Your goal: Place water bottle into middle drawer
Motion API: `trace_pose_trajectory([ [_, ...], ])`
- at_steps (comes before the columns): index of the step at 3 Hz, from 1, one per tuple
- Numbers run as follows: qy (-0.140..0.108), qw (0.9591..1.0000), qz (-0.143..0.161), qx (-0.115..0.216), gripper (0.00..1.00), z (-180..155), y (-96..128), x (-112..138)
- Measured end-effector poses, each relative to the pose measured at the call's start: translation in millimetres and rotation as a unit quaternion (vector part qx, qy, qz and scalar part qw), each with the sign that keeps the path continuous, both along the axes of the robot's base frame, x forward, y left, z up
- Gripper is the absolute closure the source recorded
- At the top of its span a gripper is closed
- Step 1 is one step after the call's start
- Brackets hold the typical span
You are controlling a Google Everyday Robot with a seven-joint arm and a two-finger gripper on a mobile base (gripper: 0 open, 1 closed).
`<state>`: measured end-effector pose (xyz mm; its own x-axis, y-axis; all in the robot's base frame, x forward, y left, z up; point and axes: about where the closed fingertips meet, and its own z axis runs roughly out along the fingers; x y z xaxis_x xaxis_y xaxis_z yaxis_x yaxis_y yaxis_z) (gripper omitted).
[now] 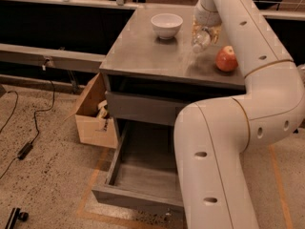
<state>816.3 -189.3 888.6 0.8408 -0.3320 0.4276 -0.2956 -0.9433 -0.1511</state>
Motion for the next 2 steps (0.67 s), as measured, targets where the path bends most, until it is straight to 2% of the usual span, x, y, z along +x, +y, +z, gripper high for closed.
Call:
trace_pose_trajectory([
  [1,-0.018,0.9995,-0.007,0.023,1.00,54,41,-15],
  [2,0.000,0.9973,-0.016,0.072,1.00,76,69,-39],
])
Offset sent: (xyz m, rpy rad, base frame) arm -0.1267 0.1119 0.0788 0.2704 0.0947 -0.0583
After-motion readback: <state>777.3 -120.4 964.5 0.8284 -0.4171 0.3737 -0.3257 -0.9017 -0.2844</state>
